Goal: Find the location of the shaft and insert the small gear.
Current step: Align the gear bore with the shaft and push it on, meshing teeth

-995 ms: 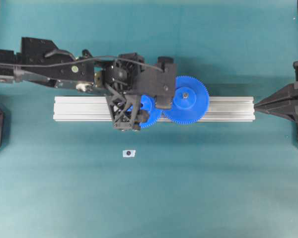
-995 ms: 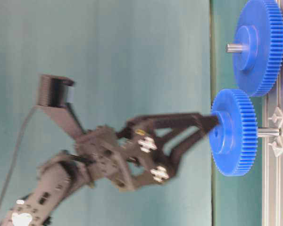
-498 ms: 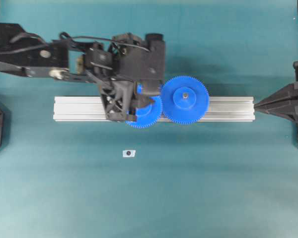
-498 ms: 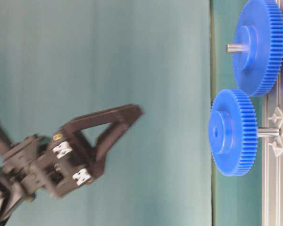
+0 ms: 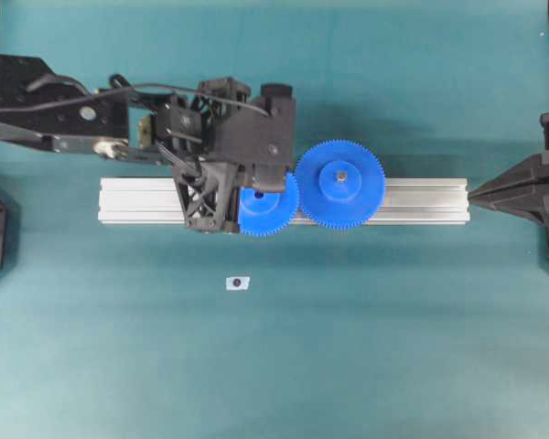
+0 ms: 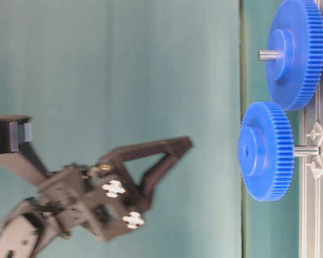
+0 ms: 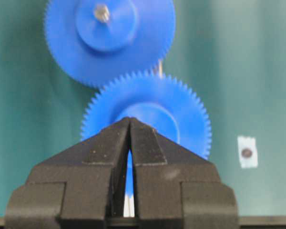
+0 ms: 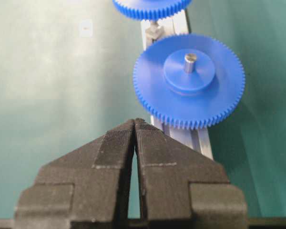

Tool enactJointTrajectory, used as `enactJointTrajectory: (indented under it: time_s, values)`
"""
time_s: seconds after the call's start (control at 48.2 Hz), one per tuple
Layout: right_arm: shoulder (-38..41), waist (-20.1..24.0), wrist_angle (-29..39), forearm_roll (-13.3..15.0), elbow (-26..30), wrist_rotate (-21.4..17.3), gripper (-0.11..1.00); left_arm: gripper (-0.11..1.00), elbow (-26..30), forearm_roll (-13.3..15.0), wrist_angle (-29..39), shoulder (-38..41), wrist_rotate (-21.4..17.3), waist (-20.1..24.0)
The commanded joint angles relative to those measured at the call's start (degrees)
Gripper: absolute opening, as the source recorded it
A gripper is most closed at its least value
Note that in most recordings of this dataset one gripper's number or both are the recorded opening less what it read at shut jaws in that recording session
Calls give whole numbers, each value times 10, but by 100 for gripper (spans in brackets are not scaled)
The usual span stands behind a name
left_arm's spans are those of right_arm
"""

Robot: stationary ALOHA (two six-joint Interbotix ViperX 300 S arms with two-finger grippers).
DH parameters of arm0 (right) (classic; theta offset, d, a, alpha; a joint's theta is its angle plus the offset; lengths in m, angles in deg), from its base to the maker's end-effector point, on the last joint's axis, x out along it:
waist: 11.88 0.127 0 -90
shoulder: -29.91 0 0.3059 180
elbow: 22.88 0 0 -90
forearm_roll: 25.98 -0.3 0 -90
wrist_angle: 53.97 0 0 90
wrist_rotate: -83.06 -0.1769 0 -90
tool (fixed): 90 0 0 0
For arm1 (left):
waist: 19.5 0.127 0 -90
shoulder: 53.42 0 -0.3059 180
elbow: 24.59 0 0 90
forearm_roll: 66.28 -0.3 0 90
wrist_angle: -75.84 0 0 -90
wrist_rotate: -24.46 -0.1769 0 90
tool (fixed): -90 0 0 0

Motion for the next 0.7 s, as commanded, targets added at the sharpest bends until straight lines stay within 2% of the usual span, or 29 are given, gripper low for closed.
enactJointTrajectory:
  time_s: [0.0,0.311,0.684]
  values:
    - [4,-1,-4,-1,5,-5,9,2,-1,-2,-4,3,2,4]
    - [4,-1,-4,-3,5,-5,9,2,-12,-2,-3,46,10,4]
    - [1,-1,-3,-3,4,-5,9,2,2,-2,-2,32,11,4]
